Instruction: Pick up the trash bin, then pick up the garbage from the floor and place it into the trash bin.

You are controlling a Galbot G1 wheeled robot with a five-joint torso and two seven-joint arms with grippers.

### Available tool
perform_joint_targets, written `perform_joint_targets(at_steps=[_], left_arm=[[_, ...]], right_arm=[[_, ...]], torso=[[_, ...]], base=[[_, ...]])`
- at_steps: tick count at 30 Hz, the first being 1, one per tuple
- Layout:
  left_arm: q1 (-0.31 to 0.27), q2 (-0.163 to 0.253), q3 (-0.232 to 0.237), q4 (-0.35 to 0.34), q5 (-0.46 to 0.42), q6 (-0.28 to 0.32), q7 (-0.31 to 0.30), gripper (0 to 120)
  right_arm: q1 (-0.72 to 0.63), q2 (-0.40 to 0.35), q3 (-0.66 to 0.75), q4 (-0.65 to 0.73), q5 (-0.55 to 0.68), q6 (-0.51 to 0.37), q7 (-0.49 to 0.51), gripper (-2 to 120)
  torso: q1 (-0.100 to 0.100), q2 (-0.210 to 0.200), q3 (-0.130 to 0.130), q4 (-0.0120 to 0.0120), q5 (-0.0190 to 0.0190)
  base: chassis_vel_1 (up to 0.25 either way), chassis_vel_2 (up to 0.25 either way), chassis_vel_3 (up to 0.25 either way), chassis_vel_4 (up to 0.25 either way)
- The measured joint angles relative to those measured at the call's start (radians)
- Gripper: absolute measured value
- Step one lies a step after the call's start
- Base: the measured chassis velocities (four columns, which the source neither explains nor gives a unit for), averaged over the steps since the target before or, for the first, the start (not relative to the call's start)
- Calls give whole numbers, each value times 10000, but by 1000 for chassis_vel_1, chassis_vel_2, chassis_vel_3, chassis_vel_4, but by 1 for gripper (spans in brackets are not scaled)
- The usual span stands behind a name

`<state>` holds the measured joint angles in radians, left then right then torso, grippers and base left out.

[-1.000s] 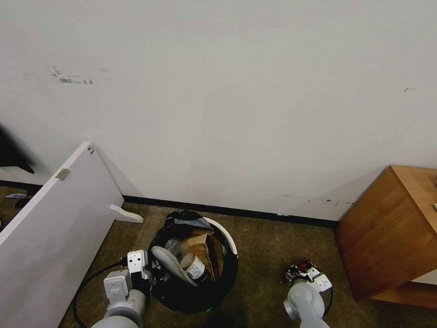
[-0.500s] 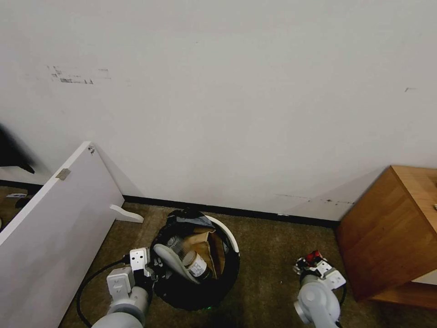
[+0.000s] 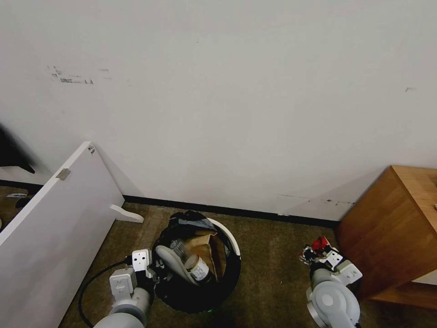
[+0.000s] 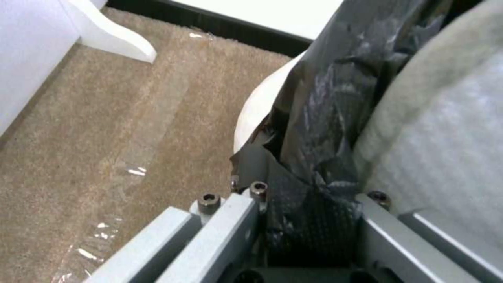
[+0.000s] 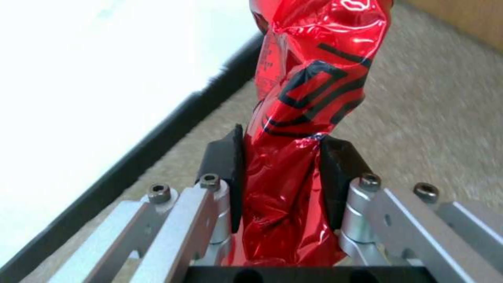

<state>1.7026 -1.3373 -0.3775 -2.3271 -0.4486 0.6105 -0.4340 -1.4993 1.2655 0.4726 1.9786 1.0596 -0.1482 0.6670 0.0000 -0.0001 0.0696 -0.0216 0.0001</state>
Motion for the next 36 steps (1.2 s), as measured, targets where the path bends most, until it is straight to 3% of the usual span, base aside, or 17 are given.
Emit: perform_joint_targets(at_steps=[13, 21, 36], left_arm=[[-377, 296, 260, 390, -58, 83, -5, 0], [-401, 307, 323, 433, -66, 122, -27, 0], [122, -6, 564, 401, 475, 138, 144, 0]], right_arm=[[-1029, -1865, 138, 2071, -779, -92, -891, 26], [-1300, -2290, 232, 2640, -959, -124, -1142, 26], [-2673, -2937, 461, 4186, -1395, -248, -1722, 26]], torso=[[0, 1, -1, 0, -2], [0, 1, 0, 0, -1], [0, 1, 0, 0, -1]], base=[[0, 0, 0, 0], [0, 0, 0, 0], [0, 0, 0, 0]])
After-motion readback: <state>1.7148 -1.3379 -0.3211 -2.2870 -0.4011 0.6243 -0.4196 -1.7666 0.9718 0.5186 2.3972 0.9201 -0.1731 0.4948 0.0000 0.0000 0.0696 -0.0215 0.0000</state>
